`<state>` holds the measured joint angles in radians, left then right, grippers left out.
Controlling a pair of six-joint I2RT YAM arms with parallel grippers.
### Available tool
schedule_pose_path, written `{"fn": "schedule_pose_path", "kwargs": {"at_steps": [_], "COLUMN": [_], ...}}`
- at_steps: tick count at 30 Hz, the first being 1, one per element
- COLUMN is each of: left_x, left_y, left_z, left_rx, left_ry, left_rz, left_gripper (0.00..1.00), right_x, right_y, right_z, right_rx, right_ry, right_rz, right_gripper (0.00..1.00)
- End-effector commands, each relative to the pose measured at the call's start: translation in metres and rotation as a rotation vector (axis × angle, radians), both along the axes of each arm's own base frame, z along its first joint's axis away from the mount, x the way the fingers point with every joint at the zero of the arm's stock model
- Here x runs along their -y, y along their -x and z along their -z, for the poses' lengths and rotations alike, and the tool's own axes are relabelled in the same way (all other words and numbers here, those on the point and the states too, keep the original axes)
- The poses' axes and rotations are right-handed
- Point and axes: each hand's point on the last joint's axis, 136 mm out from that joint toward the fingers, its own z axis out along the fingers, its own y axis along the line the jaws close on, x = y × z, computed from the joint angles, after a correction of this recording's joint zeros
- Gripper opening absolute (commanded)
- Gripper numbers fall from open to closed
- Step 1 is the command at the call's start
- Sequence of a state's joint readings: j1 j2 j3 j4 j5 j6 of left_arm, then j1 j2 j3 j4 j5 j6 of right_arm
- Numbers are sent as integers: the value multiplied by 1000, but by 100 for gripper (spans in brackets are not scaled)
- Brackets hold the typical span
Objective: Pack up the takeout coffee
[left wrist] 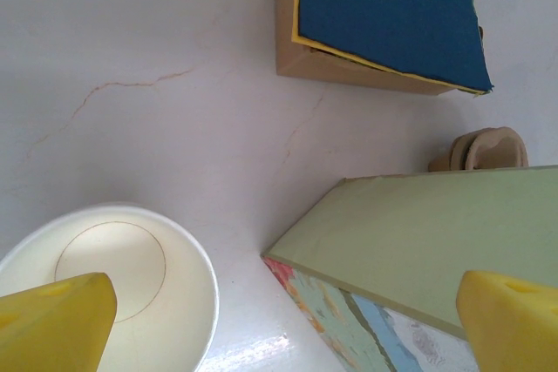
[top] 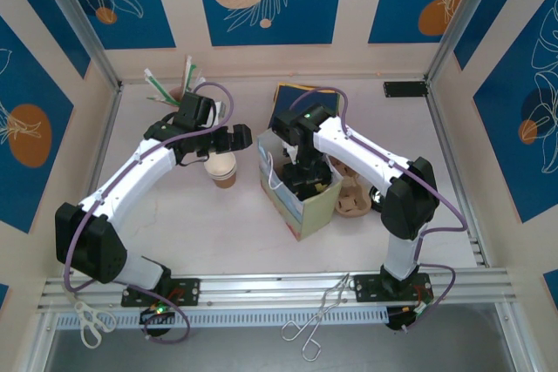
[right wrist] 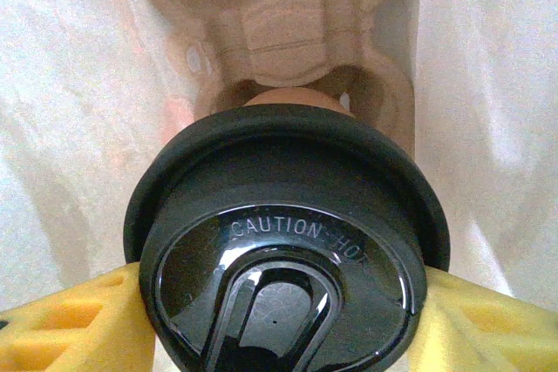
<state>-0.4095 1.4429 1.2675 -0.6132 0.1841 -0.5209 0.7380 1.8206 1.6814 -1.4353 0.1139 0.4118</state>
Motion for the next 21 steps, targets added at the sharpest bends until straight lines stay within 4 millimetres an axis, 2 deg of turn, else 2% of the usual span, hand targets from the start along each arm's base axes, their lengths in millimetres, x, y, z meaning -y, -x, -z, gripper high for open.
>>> {"fn": "schedule_pose_path", "kwargs": {"at_steps": [1, 13, 21], "left_x": [1, -1, -1], "left_y": [-4, -3, -3], "left_z": [-9, -10, -11], "left_rx": [14, 15, 17], "left_ry": [18, 11, 8], "left_rz": [12, 10, 12], "left_gripper": [100, 100, 100], "right_x": [-1, 0, 0], "right_y": [3, -2, -3], "right_z": [6, 17, 17], "right_rx": [-36, -34, -34], "right_ry": [-7, -3, -6], "right_rz": [9, 17, 16], "right_gripper": [64, 64, 64]}}
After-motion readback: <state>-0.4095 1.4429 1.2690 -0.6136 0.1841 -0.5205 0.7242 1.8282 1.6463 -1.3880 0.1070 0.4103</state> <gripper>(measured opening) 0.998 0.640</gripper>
